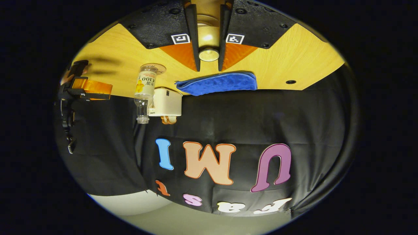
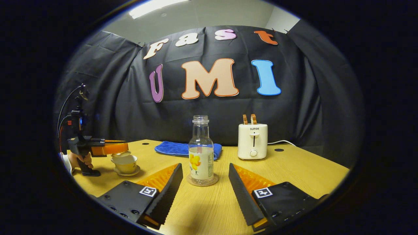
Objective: Open the teacup lid with one hand, grasp the water bottle and pour water into the teacup with the other hand; after pouring, place the water bottle on the coaster and then close the teacup lid.
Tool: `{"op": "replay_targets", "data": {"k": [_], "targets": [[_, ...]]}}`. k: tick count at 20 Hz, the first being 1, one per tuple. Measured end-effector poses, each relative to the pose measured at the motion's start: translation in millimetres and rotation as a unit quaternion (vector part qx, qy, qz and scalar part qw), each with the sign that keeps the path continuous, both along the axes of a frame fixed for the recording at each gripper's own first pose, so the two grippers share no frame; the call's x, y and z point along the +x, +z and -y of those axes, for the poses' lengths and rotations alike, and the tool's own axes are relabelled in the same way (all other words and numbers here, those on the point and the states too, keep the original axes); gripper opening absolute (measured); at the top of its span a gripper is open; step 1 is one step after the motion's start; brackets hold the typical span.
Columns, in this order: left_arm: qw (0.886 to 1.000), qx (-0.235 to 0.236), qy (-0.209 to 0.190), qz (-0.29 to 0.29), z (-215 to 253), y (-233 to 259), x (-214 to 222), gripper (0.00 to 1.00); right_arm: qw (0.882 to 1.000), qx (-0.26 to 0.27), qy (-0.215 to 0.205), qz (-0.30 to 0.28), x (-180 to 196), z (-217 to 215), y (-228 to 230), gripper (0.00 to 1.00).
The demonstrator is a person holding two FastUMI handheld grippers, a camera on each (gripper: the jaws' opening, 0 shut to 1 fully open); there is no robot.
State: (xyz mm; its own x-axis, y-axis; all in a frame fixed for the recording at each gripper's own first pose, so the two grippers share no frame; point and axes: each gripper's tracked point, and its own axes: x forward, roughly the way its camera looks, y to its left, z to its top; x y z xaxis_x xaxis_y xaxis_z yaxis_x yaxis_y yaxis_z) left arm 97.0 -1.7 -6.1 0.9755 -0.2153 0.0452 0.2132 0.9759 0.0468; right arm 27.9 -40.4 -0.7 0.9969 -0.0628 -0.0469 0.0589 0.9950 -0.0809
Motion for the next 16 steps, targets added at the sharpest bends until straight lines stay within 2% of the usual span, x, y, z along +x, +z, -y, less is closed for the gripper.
{"op": "replay_targets", "data": {"k": [7, 8, 9, 12, 16], "targets": [[0.998, 0.026, -0.043, -0.037, 21.3, -14.5, -0.8, 0.25, 1.000, -0.001, -0.012, 0.001, -11.5, 5.4, 2.8, 0.91], [0.997, 0.031, -0.046, -0.044, 23.4, -16.5, 0.1, 0.25, 1.000, -0.001, -0.014, 0.001, -12.2, 5.1, 3.1, 0.91], [0.997, 0.035, -0.048, -0.051, 24.6, -19.1, 1.1, 0.25, 1.000, -0.001, -0.014, 0.000, -12.2, 4.7, 3.6, 0.84], [0.995, 0.047, -0.047, -0.070, 24.3, -25.6, 2.8, 0.25, 1.000, -0.001, -0.014, 0.000, -14.9, 4.8, 3.4, 0.84], [0.996, 0.042, -0.046, -0.065, 24.4, -21.4, 1.4, 0.26, 1.000, -0.001, -0.014, -0.001, -15.3, 4.7, 4.2, 0.84]]}}
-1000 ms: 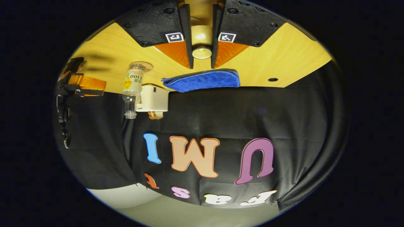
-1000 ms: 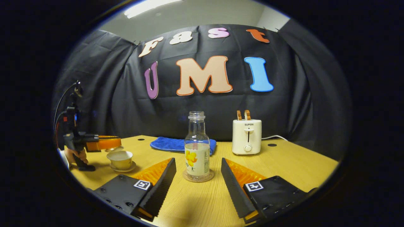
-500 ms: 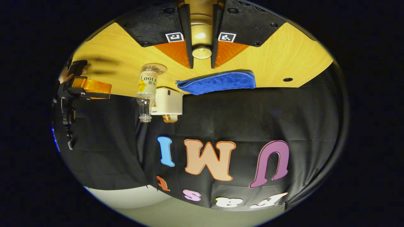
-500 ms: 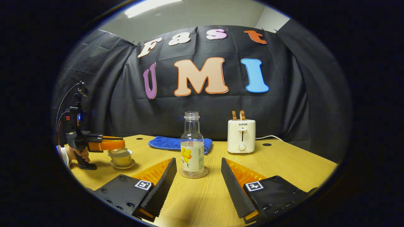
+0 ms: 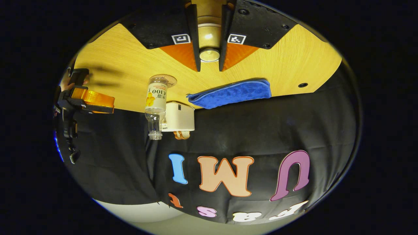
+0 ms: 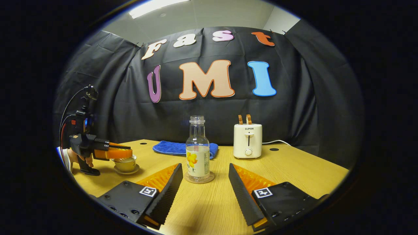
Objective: Open the teacup lid with one hand, grasp the water bottle and pour water into the teacup with the other hand; after pouring, place the water bottle on the coaster and then close the teacup lid.
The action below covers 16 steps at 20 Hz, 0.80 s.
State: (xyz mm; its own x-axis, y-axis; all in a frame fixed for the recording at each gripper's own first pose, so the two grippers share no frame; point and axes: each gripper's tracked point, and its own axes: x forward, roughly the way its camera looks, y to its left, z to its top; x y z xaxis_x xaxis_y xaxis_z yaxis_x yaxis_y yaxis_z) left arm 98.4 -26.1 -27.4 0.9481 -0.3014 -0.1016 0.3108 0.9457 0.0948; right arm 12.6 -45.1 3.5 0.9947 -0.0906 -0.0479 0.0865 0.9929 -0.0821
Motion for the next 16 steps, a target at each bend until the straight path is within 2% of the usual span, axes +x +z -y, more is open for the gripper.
{"op": "replay_targets", "data": {"k": [4, 5, 6, 7, 9, 10, 11, 12, 13, 15, 16], "targets": [[1.000, -0.009, 0.006, 0.015, -4.2, 5.0, -1.8, 0.31, 1.000, 0.000, -0.002, 0.000, 0.3, 0.2, 0.0, 0.84], [1.000, -0.013, 0.011, 0.021, -7.0, 7.5, -4.1, 0.37, 1.000, 0.000, -0.002, 0.000, 0.3, 0.0, 0.4, 0.84], [0.999, -0.020, 0.015, 0.029, -9.9, 10.8, -5.5, 0.36, 1.000, 0.000, -0.002, 0.000, -0.3, 0.5, 0.0, 0.84], [0.999, -0.027, 0.018, 0.037, -11.5, 13.2, -7.0, 0.46, 1.000, 0.000, -0.002, 0.000, 0.2, 0.5, 0.3, 0.84], [0.998, -0.038, 0.024, 0.048, -14.7, 16.6, -10.6, 0.56, 1.000, 0.000, -0.003, 0.000, 1.1, 1.2, 0.0, 0.84], [0.997, -0.040, 0.025, 0.052, -15.4, 18.4, -12.9, 0.58, 1.000, 0.000, -0.003, 0.000, 0.6, 1.6, 0.0, 0.91], [0.997, -0.042, 0.028, 0.057, -17.2, 19.1, -15.7, 0.64, 1.000, 0.000, -0.004, 0.001, 0.4, 1.8, 0.6, 0.91], [0.997, -0.042, 0.033, 0.060, -18.9, 20.3, -17.7, 0.70, 1.000, 0.000, -0.004, 0.001, -0.1, 1.8, 0.1, 0.84], [0.996, -0.042, 0.041, 0.063, -22.0, 20.7, -21.1, 0.81, 1.000, 0.000, -0.004, 0.001, -0.1, 2.0, 0.4, 0.84], [0.995, -0.042, 0.064, 0.062, -30.9, 18.5, -26.6, 0.92, 1.000, -0.001, -0.005, 0.001, 0.0, 2.1, 0.6, 0.84], [0.995, -0.041, 0.073, 0.063, -33.9, 19.1, -30.6, 0.93, 1.000, -0.001, -0.007, 0.001, 0.0, 3.1, 0.2, 0.84]]}}
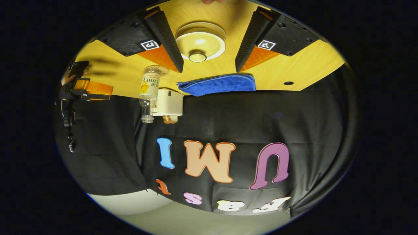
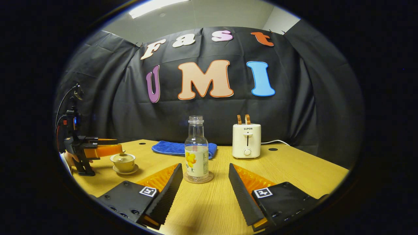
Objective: Open the teacup lid with one hand, grasp the water bottle and pour water into the teacup with the other hand; after pouring, place the water bottle on the coaster and then close the teacup lid.
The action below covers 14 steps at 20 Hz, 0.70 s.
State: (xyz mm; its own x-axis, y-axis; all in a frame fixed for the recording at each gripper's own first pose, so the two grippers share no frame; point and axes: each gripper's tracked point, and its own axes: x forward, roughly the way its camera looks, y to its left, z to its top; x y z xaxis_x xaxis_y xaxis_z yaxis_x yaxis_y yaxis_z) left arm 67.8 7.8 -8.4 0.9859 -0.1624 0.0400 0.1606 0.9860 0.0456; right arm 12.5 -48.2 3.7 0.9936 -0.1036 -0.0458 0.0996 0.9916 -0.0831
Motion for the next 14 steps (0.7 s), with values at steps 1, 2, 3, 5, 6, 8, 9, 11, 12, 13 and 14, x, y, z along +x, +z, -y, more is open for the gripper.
{"op": "replay_targets", "data": {"k": [1, 2, 3, 5, 6, 8, 9, 11, 12, 13, 14], "targets": [[1.000, -0.001, 0.011, 0.001, -3.3, 0.5, -4.8, 0.93, 1.000, 0.000, 0.000, 0.000, 0.6, -0.5, 0.2, 0.84], [1.000, -0.001, 0.022, 0.003, -6.6, 1.5, -9.7, 0.93, 1.000, 0.000, -0.001, 0.000, 0.2, -0.3, 0.1, 0.84], [0.999, -0.001, 0.032, 0.003, -10.3, 0.6, -14.8, 0.93, 1.000, 0.000, -0.003, 0.000, -0.3, 0.6, 0.8, 0.84], [0.998, -0.002, 0.057, 0.005, -19.8, 0.9, -22.8, 0.93, 1.000, -0.001, -0.007, 0.001, 0.2, 2.4, 0.7, 0.84], [0.998, -0.003, 0.070, 0.005, -25.1, 0.8, -26.8, 0.93, 1.000, -0.001, -0.007, 0.001, 0.4, 2.0, 0.9, 0.84], [0.995, -0.004, 0.100, 0.006, -37.4, 1.5, -33.1, 0.93, 1.000, 0.000, -0.006, 0.000, -0.6, 1.6, 0.9, 0.84], [0.993, -0.004, 0.115, 0.007, -42.8, 0.9, -37.2, 0.93, 1.000, 0.000, -0.004, -0.001, 0.1, 0.8, 0.6, 0.84], [0.988, -0.005, 0.151, 0.008, -57.4, 1.3, -41.9, 0.93, 1.000, 0.002, 0.008, -0.002, -0.2, -3.7, 0.2, 0.84], [0.985, -0.006, 0.172, 0.009, -65.2, 1.4, -44.1, 0.93, 1.000, 0.001, 0.013, -0.002, -0.3, -5.6, -0.3, 0.84], [0.981, -0.007, 0.192, 0.009, -71.8, 1.0, -46.3, 0.93, 1.000, 0.003, 0.015, -0.003, 0.0, -5.6, -0.5, 0.84], [0.979, -0.007, 0.205, 0.009, -75.9, 1.6, -47.4, 0.93, 1.000, 0.002, 0.016, -0.003, -0.3, -5.8, -0.4, 0.84]]}}
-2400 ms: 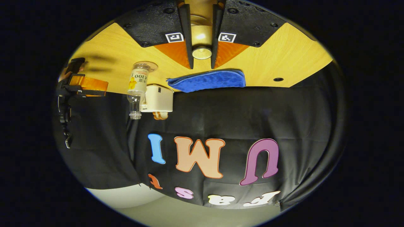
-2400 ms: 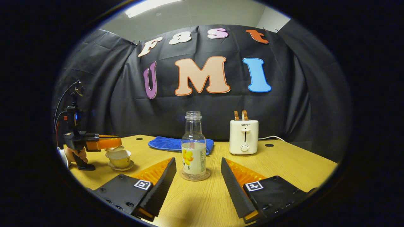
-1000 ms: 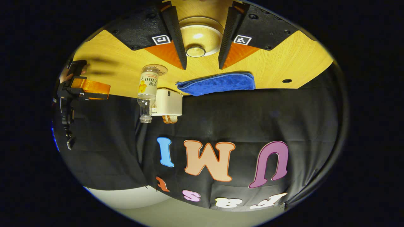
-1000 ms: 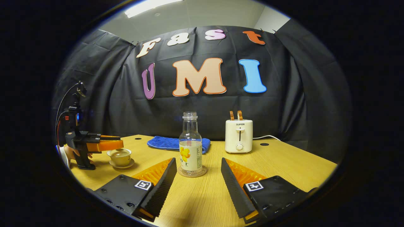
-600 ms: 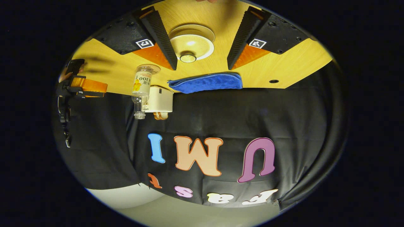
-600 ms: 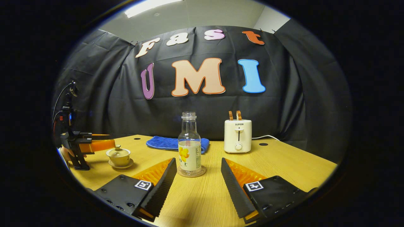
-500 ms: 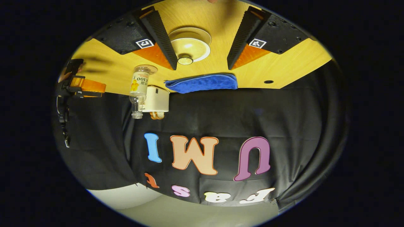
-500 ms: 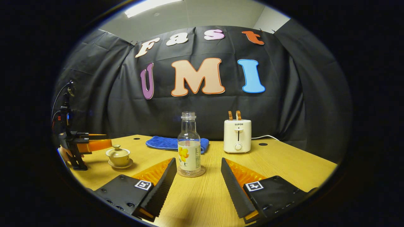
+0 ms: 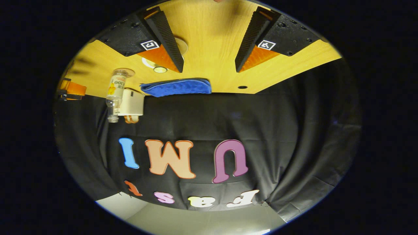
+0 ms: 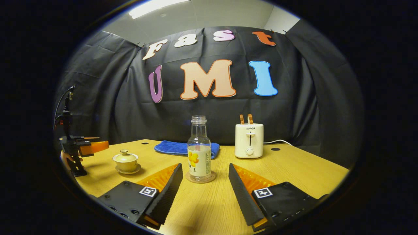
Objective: Open the teacup lid with one hand, grasp the water bottle and pour water into the teacup with the other hand; after pouring, place the water bottle on the coaster and then close the teacup lid.
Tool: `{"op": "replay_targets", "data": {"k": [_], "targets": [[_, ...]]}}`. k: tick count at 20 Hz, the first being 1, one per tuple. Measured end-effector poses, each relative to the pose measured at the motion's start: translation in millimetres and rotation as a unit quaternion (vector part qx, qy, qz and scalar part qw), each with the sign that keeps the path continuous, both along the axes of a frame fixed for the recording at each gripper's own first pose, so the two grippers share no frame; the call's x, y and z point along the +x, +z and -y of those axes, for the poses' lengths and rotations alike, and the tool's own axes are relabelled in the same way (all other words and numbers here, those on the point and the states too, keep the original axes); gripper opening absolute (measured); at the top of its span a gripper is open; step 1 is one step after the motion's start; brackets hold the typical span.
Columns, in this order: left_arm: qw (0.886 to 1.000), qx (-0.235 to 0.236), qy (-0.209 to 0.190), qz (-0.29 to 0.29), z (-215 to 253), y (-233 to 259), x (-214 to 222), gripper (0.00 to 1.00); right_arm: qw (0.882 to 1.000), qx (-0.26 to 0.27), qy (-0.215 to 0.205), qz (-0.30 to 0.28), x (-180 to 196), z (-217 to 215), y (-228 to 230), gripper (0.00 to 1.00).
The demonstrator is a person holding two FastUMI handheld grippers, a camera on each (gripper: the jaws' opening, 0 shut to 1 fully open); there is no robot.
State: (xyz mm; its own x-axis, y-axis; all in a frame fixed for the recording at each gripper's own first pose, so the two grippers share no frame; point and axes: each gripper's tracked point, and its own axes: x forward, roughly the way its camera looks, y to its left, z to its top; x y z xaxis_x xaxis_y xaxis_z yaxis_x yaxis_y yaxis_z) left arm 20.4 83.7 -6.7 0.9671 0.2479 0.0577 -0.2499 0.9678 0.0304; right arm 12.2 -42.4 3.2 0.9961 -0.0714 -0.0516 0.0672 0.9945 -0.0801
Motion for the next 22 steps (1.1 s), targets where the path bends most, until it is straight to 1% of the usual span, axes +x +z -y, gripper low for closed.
{"op": "replay_targets", "data": {"k": [2, 3, 6, 11, 15, 17, 21, 22], "targets": [[1.000, 0.000, 0.005, -0.001, 1.3, -0.2, -0.6, 0.93, 1.000, 0.000, -0.005, -0.001, -0.3, 2.1, -0.4, 0.84], [1.000, 0.000, 0.005, 0.000, 0.6, -0.8, -1.3, 0.92, 1.000, 0.000, -0.015, 0.001, 0.3, 7.0, -0.2, 0.91], [1.000, 0.000, 0.002, 0.000, 2.1, -0.9, -0.7, 0.92, 0.999, -0.003, -0.037, 0.003, -0.3, 13.4, 1.3, 0.91], [1.000, 0.001, -0.009, 0.000, 5.7, -1.1, 1.1, 0.93, 0.999, -0.004, -0.049, 0.006, -2.6, 18.7, 2.3, 0.91], [1.000, 0.000, 0.012, -0.001, -1.8, -1.4, -1.7, 0.93, 0.997, -0.006, -0.072, 0.010, -2.1, 27.7, 2.4, 0.91], [1.000, -0.001, 0.017, 0.000, -3.1, -1.9, -1.3, 0.93, 0.997, -0.006, -0.072, 0.011, -0.8, 27.6, 2.2, 0.91], [1.000, 0.001, -0.001, 0.003, 3.8, -0.5, 0.5, 0.93, 0.997, -0.006, -0.079, 0.013, -1.4, 30.0, 2.8, 0.91], [1.000, 0.000, -0.001, 0.002, 3.3, -1.4, 0.1, 0.93, 0.997, -0.006, -0.079, 0.013, -1.7, 30.5, 2.2, 0.84]]}}
